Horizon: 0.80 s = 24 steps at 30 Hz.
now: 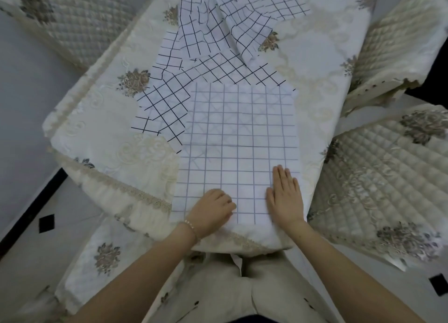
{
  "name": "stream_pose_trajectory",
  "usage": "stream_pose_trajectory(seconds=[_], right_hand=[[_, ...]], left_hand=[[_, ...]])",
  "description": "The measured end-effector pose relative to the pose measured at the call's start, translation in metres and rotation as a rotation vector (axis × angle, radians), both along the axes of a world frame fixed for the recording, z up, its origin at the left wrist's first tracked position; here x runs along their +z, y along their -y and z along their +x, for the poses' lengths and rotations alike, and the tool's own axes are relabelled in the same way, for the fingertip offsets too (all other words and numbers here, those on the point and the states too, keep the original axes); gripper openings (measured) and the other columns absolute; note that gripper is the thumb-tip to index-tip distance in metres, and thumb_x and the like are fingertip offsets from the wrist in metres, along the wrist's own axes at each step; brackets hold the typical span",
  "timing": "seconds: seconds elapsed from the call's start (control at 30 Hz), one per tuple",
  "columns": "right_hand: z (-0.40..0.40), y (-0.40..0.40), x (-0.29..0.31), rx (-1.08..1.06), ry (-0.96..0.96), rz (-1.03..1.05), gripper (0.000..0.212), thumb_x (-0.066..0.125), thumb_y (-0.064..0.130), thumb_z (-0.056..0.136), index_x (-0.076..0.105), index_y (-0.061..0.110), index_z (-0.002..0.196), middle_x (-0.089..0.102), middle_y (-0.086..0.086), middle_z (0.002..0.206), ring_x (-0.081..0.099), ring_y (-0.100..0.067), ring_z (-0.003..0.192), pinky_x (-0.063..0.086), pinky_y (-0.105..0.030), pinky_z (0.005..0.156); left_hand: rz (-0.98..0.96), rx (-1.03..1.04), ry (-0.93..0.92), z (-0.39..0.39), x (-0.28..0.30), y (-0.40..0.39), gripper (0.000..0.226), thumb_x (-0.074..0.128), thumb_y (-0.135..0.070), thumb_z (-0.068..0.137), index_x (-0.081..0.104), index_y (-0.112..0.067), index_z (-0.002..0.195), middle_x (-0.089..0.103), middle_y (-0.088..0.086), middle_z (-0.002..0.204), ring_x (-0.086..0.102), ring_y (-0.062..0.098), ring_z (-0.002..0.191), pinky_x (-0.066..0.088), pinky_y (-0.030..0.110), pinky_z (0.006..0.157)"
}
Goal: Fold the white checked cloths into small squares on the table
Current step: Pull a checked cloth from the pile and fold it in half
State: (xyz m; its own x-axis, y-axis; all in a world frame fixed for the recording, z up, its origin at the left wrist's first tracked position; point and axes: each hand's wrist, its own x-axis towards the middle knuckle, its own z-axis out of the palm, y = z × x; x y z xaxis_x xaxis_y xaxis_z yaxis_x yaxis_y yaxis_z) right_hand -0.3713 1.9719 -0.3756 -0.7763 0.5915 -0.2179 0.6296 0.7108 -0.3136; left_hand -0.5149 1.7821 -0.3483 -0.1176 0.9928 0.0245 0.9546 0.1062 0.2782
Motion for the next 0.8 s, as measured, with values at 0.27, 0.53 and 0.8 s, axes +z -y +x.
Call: stream_pose_trajectory(seconds=[0.27, 0.53, 0.8], right_hand=[[-0.003, 0.033, 0.019, 0.135, -0.154, -0.238, 0.058, 0.040, 0.016, 0.097, 0.021, 0.014, 0.151, 0.021, -0.007, 0.158, 0.016, -0.017, 0.146, 0.018, -0.032, 0.120], [-0.007, 0.055, 0.028, 0.466, -0.061, -0.235, 0.073, 0.047, 0.052, 0.084, 0.036, 0.014, 0.145, 0.033, -0.007, 0.152, 0.023, -0.024, 0.143, 0.020, -0.041, 0.118], [0.007, 0.014, 0.051, 0.253, -0.148, -0.113, 0.034, 0.060, 0.004, 0.083, 0.058, 0.010, 0.116, 0.065, -0.008, 0.096, 0.059, -0.029, 0.091, 0.048, -0.038, 0.072]], left_hand=[[-0.014, -0.065, -0.059, 0.019, -0.019, 0.013, 0.014, 0.057, -0.024, 0.083, 0.064, -0.016, 0.075, 0.059, -0.001, 0.077, 0.053, 0.018, 0.069, 0.047, 0.031, 0.061], [-0.055, -0.106, -0.035, 0.010, -0.004, 0.002, 0.010, 0.061, -0.017, 0.076, 0.065, -0.017, 0.066, 0.060, -0.001, 0.068, 0.055, 0.016, 0.060, 0.046, 0.026, 0.050], [-0.014, 0.141, 0.156, -0.032, 0.051, -0.008, 0.022, 0.040, -0.029, 0.088, 0.056, -0.014, 0.082, 0.058, -0.001, 0.067, 0.053, 0.017, 0.060, 0.036, 0.026, 0.051]])
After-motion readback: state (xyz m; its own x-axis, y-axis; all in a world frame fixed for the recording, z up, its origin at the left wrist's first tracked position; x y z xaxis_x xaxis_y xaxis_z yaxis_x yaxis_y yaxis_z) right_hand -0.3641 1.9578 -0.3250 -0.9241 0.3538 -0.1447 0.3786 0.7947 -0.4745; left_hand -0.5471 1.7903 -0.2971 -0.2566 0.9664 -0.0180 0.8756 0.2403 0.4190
